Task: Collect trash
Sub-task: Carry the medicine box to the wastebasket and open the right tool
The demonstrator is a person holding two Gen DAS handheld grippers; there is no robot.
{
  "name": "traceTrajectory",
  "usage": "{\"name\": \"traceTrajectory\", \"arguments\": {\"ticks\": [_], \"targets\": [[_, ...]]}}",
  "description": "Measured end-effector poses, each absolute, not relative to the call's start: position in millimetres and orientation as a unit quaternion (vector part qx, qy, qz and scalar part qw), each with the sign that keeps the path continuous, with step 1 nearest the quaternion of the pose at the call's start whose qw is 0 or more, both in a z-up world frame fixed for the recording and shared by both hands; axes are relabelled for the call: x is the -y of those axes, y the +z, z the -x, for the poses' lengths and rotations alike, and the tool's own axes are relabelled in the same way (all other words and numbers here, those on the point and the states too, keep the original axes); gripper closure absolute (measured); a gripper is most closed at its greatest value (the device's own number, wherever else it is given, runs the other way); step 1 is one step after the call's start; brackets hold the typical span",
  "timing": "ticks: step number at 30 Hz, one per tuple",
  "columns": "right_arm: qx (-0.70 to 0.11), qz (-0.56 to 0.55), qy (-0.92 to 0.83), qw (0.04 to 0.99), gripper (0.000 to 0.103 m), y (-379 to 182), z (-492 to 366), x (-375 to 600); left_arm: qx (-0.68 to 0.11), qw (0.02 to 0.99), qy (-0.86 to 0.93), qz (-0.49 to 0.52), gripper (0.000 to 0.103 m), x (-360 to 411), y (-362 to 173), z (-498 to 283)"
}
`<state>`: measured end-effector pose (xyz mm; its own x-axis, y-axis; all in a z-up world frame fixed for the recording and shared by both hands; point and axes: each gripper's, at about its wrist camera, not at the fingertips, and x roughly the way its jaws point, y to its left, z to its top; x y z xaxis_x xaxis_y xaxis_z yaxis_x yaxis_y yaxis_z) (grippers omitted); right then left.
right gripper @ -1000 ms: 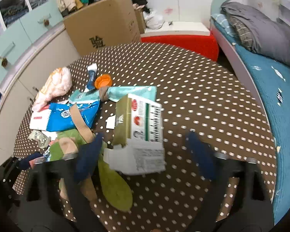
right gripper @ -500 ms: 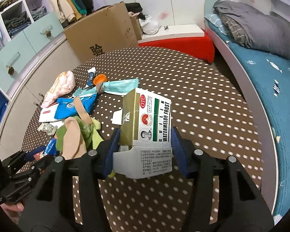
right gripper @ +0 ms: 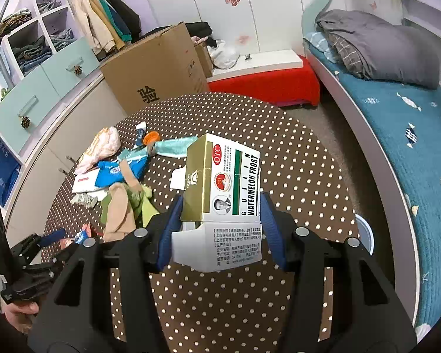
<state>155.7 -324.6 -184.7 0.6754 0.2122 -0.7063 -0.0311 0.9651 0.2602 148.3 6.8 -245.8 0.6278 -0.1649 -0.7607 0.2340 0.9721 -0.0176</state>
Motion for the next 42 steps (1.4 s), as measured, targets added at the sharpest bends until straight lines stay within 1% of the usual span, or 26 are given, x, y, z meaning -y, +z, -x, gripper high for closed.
{"name": "traceTrajectory", "arguments": {"ticks": [4,5,6,7,8,9,15,21,27,32,34,38,42], "targets": [[-0.4,-0.119,0.07,0.906,0.051,-188.7,-152.9,324.7,-0.42,0.897,-0.118,-0.064,0.026,0.1,-251.2,-150.4],[-0.4,-0.119,0.07,0.906,0.051,-189.2,-152.5,325.5,-0.425,0.894,-0.119,-0.072,0.032,1.9,-254.8,-152.7],[-0.399,-0.122,0.069,0.906,0.051,-189.3,-151.5,327.1,-0.434,0.889,-0.121,-0.078,0.044,2.9,-259.0,-155.5],[-0.399,-0.124,0.069,0.906,0.051,-188.8,-150.9,328.4,-0.435,0.888,-0.128,-0.076,0.051,3.3,-258.9,-156.5],[-0.398,-0.125,0.068,0.906,0.051,-188.0,-150.3,329.7,-0.438,0.886,-0.133,-0.075,0.062,3.3,-257.9,-156.8],[-0.396,-0.125,0.066,0.907,0.051,-186.9,-148.5,332.3,-0.442,0.883,-0.141,-0.074,0.066,3.7,-256.5,-156.8],[-0.384,-0.137,0.056,0.911,0.051,-180.0,-140.3,349.8,-0.442,0.881,-0.164,-0.043,0.068,1.2,-247.6,-147.4],[-0.356,-0.14,0.03,0.923,0.051,-158.2,-134.1,384.3,-0.396,0.901,-0.178,-0.021,0.068,19.1,-203.6,-142.2],[-0.33,-0.152,-0.012,0.932,0.051,-139.1,-130.2,432.4,-0.347,0.912,-0.217,-0.03,0.068,77.0,-160.6,-156.8],[-0.326,-0.16,-0.05,0.93,0.051,-139.6,-129.6,473.6,-0.318,0.915,-0.246,-0.039,0.068,142.2,-134.9,-181.3],[-0.331,-0.169,-0.066,0.926,0.051,-148.2,-132.9,493.9,-0.314,0.912,-0.259,-0.041,0.068,165.6,-130.8,-191.0],[-0.368,-0.199,-0.102,0.902,0.051,-197.2,-149.7,541.1,-0.317,0.903,-0.285,-0.048,0.068,212.7,-131.5,-206.1],[-0.403,-0.225,-0.12,0.879,0.051,-248.0,-165.4,564.2,-0.333,0.891,-0.303,-0.059,0.068,256.8,-143.3,-220.1]]}}
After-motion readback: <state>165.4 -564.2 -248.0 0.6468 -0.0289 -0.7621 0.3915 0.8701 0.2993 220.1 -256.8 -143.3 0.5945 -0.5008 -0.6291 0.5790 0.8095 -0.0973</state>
